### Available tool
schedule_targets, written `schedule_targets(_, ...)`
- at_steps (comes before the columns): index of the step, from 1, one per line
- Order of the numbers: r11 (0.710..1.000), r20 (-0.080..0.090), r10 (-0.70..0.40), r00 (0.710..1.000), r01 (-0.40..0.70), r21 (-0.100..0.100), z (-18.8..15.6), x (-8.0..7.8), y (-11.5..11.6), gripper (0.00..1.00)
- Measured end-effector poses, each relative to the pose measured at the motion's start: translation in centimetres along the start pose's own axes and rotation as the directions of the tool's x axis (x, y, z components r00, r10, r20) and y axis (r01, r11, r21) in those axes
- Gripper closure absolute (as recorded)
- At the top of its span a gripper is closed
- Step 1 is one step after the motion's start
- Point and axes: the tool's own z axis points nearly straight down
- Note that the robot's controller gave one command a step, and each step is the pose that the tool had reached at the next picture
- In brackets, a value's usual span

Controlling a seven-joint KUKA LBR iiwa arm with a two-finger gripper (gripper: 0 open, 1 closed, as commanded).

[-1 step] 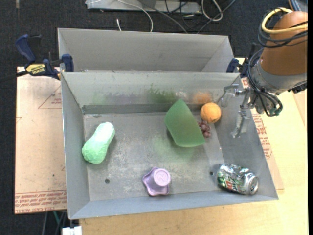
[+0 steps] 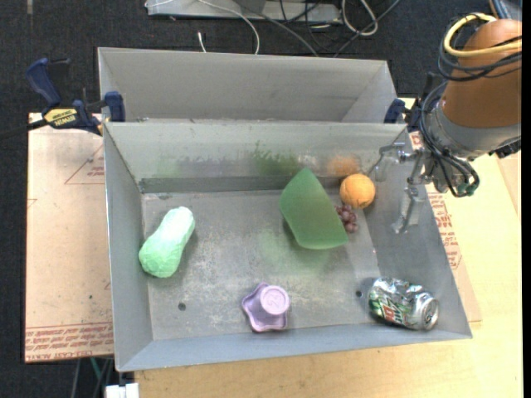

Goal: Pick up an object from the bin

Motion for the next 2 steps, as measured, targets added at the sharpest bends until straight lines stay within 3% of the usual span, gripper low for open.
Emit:
schedule_targets(1, 0.999, 0.003, -0.032, 0.999, 0.032, -0.002, 5.0, -5.1, 3.1, 0.0)
schedule_targets(2, 1.0, 0.006, -0.015, 1.0, 0.015, 0.0, 5.7, -4.1, 3.2, 0.0)
